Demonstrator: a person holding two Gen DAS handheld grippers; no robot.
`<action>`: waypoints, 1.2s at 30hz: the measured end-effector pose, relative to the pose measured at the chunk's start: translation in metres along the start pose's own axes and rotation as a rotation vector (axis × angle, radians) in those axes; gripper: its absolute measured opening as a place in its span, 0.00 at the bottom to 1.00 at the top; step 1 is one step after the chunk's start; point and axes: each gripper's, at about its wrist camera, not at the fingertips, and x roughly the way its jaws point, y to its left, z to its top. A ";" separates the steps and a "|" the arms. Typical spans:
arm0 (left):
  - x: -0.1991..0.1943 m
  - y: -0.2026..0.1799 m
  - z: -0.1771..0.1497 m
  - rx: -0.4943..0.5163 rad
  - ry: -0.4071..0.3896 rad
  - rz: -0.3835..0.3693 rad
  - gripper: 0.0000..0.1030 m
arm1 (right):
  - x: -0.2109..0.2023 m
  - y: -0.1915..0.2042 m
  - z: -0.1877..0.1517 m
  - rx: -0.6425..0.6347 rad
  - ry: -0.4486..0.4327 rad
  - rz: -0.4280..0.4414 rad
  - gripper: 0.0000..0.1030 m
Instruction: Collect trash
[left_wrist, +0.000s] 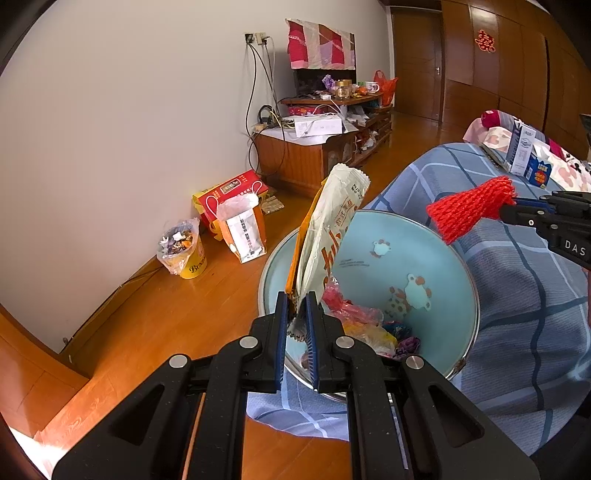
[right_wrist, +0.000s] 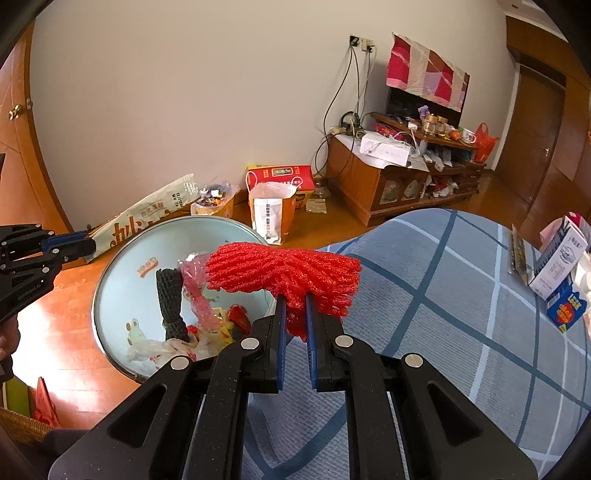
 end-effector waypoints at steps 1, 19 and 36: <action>0.000 0.001 -0.001 -0.001 0.000 0.000 0.09 | 0.000 0.002 0.000 -0.001 0.000 0.001 0.10; -0.012 -0.001 -0.005 -0.026 -0.043 -0.019 0.54 | -0.003 0.008 0.004 0.006 -0.030 0.060 0.48; -0.077 -0.010 0.008 -0.099 -0.214 -0.022 0.82 | -0.110 -0.024 -0.012 0.151 -0.282 -0.076 0.63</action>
